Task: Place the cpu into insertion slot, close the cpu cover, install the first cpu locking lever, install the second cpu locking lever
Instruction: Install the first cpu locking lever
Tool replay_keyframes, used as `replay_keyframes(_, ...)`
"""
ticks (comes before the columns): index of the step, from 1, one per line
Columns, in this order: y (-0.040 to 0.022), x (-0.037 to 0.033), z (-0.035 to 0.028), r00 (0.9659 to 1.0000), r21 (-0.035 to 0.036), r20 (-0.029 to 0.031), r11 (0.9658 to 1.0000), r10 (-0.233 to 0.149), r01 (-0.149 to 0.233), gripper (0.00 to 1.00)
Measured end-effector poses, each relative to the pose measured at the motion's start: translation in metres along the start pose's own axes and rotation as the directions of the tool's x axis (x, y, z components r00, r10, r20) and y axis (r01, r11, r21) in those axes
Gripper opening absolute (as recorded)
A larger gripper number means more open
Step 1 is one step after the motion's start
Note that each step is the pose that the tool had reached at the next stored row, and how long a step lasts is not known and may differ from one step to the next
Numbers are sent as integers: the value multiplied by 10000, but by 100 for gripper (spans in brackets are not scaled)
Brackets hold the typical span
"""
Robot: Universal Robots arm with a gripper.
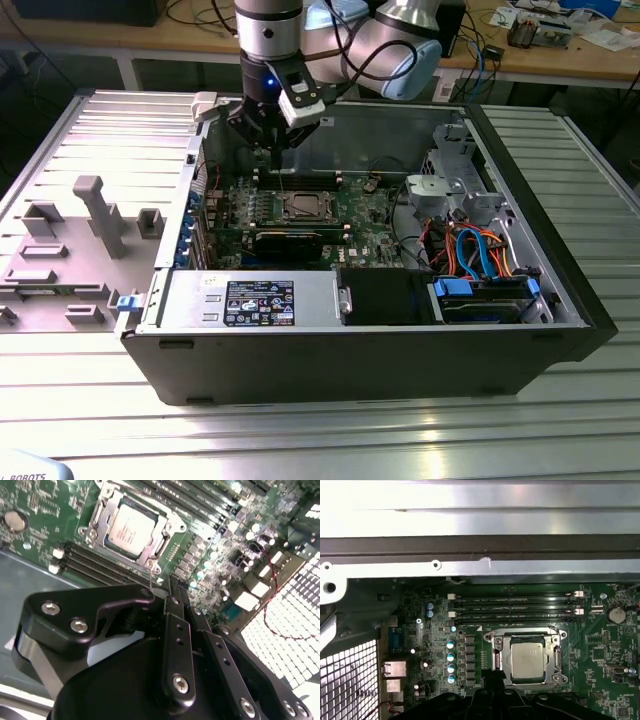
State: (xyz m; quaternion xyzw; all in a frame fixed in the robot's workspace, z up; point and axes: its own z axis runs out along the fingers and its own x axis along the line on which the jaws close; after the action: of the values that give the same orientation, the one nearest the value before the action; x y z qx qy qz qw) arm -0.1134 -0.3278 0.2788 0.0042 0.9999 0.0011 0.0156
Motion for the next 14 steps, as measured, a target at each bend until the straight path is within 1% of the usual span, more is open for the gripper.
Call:
replay_keyframes(2, 0, 13, 16, 10000, -1, 0, 10000, -36, 36, 11)
replay_keyframes(3, 1, 22, 35, 10000, -3, 0, 10000, -68, 68, 11)
replay_keyframes(4, 3, 40, 71, 9999, -3, 0, 9999, -105, 105, 11)
replay_keyframes(5, 7, 47, 84, 9999, -5, -2, 9999, -121, 121, 11)
replay_keyframes(7, 17, 63, 98, 9999, -5, -5, 9999, -144, 144, 11)
replay_keyframes(8, 17, 84, 102, 9998, -4, -6, 9998, -185, 185, 11)
replay_keyframes(10, 21, 102, 121, 9996, -8, -5, 9996, -279, 279, 11)
replay_keyframes(14, 44, 108, 133, 9994, -9, 1, 9994, -344, 344, 11)
